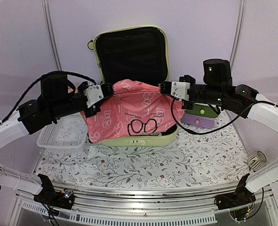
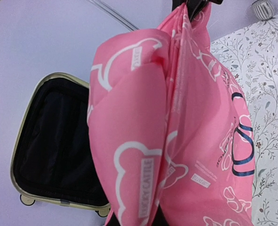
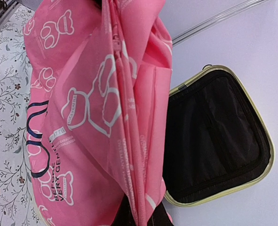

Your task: Open, take out, and arrange the luggage

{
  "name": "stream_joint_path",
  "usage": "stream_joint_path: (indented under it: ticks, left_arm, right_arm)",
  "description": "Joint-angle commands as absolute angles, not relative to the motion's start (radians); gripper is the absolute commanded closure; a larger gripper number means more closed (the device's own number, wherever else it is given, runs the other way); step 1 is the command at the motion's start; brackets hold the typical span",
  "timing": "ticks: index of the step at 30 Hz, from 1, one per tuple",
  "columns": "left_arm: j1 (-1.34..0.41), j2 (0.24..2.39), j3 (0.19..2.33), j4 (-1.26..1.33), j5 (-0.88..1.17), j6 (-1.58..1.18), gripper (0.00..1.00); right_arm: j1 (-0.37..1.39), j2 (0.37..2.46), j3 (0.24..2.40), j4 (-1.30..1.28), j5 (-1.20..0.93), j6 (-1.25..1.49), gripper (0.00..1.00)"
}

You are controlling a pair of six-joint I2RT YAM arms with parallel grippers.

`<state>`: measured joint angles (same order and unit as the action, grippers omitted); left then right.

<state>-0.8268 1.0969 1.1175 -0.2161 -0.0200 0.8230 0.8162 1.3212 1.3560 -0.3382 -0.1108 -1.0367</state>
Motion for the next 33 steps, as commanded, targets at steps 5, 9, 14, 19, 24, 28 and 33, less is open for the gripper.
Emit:
stream_joint_path:
  ticks: [5,9,14,19,24,28,33]
  left_arm:
    - [-0.766,1.289,1.211,-0.021,-0.371,0.92,1.0]
    - [-0.767,1.339,1.277,0.079,-0.452,0.99,1.0]
    - [-0.771,1.327,1.188,0.005,-0.289,0.863,1.0]
    - [-0.812,1.351,1.0,-0.003,-0.304,0.73,1.0]
    - [-0.892,1.374,1.042,-0.257,-0.231,0.635,1.0]
    - [-0.901,1.352,1.167,-0.475,-0.054,0.508,0.68]
    - [-0.884,1.262,1.198,-0.499,-0.156,0.262,0.03]
  right_arm:
    - [0.767,1.457,1.426,-0.165,0.161,-1.031,0.98]
    - [0.767,1.482,1.456,0.003,0.226,-1.037,0.98]
    - [0.767,1.436,1.306,0.002,0.132,-1.052,0.98]
    - [0.767,1.422,1.088,-0.048,0.072,-1.025,0.98]
    - [0.768,1.389,1.01,-0.175,-0.019,-0.995,0.98]
    - [0.77,1.361,1.006,-0.245,-0.091,-0.999,0.98]
    - [0.769,1.361,1.011,-0.254,-0.079,-0.957,0.98]
